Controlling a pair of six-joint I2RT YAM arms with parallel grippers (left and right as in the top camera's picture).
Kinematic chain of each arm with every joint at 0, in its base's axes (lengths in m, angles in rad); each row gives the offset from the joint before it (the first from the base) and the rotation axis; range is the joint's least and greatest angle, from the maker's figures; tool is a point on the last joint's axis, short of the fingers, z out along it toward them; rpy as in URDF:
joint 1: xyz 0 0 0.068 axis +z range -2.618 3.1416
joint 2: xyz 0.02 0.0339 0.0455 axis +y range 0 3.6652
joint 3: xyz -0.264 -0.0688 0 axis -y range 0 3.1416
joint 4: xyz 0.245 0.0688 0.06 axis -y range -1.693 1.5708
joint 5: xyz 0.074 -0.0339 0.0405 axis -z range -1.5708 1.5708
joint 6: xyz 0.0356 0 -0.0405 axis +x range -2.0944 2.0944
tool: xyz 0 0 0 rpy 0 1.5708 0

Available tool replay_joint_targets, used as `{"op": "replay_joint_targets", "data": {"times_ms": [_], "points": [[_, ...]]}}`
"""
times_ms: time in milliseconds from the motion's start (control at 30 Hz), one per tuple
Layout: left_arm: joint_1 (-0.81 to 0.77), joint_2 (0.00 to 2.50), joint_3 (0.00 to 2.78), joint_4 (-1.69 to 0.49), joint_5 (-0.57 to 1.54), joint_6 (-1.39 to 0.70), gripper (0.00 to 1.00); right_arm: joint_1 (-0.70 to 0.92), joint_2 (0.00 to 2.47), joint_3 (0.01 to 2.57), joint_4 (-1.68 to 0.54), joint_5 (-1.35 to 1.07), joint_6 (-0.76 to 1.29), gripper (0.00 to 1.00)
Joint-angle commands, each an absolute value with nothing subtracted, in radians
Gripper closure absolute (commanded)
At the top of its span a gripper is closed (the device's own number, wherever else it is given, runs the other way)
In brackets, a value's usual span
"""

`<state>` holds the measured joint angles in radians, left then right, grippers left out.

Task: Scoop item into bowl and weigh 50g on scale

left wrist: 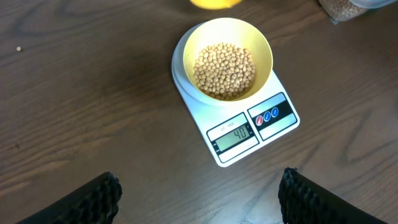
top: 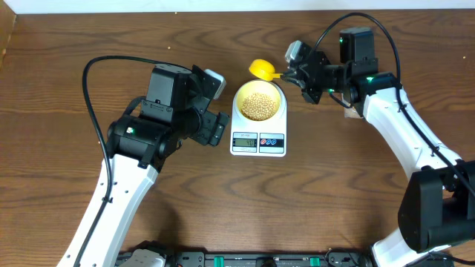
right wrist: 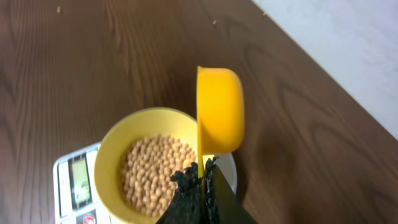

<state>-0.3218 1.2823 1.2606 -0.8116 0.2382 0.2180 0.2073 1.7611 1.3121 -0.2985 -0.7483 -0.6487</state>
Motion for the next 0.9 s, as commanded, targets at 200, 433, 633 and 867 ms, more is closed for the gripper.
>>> {"op": "replay_joint_targets", "data": {"times_ms": [200,433,633,867], "points": [[-0.318,1.285,1.26,-0.815,0.251,0.231,0.17,0.208,1.75,1.315,-0.173,-0.643,-0.514,0.99],[-0.318,1.285,1.26,-0.815,0.251,0.231,0.17,0.208,1.706,1.315,-0.134,-0.215,-0.457,0.99],[-0.318,1.285,1.26,-0.815,0.251,0.231,0.17,0.208,1.674,1.315,-0.124,0.103,-0.398,0.99],[-0.318,1.285,1.26,-0.815,0.251,0.231,0.17,0.207,1.66,1.315,-0.154,0.373,-0.428,0.99]]}}
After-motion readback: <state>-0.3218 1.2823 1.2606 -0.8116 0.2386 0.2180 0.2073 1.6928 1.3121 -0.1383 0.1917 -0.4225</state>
